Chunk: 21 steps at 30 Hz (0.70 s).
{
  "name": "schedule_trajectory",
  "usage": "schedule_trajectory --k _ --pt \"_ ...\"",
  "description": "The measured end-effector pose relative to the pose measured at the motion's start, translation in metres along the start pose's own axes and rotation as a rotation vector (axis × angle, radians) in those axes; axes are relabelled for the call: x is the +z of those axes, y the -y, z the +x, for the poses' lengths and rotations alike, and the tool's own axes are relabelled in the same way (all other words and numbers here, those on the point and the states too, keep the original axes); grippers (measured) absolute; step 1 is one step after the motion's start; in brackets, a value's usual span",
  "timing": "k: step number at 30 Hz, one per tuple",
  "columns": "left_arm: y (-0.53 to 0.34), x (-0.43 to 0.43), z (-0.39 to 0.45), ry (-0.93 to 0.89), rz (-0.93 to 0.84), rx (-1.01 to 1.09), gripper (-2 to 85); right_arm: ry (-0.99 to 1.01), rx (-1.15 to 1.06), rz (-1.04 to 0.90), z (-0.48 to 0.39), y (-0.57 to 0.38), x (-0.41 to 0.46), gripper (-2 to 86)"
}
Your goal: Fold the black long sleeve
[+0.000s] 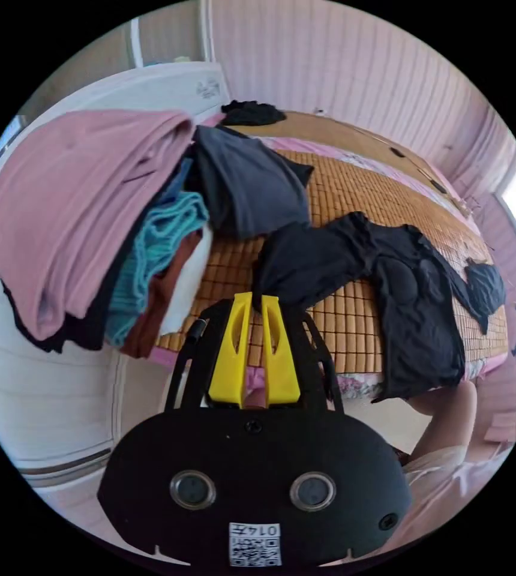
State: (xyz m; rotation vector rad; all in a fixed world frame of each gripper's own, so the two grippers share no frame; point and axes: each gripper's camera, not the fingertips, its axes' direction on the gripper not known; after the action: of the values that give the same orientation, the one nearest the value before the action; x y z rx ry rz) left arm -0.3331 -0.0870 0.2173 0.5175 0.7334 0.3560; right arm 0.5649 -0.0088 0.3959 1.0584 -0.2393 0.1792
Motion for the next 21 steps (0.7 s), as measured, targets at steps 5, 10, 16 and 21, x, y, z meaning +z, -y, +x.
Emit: schedule_trajectory --k 5,10,16,21 --pt "0.027 -0.009 0.031 -0.063 0.068 0.129 4.1 0.014 -0.283 -0.163 -0.105 0.034 0.076 7.1" --pt "0.095 0.058 0.111 -0.173 -0.044 0.332 6.7 0.043 -0.490 -0.264 -0.215 0.068 0.163 8.8" --pt "0.168 0.138 0.162 -0.064 -0.166 0.403 7.8 -0.002 -0.596 -0.423 -0.314 0.101 0.263 8.9" --pt "0.189 0.162 0.170 -0.074 -0.184 0.471 6.1 -0.136 -0.620 -0.452 -0.331 0.103 0.321 7.1"
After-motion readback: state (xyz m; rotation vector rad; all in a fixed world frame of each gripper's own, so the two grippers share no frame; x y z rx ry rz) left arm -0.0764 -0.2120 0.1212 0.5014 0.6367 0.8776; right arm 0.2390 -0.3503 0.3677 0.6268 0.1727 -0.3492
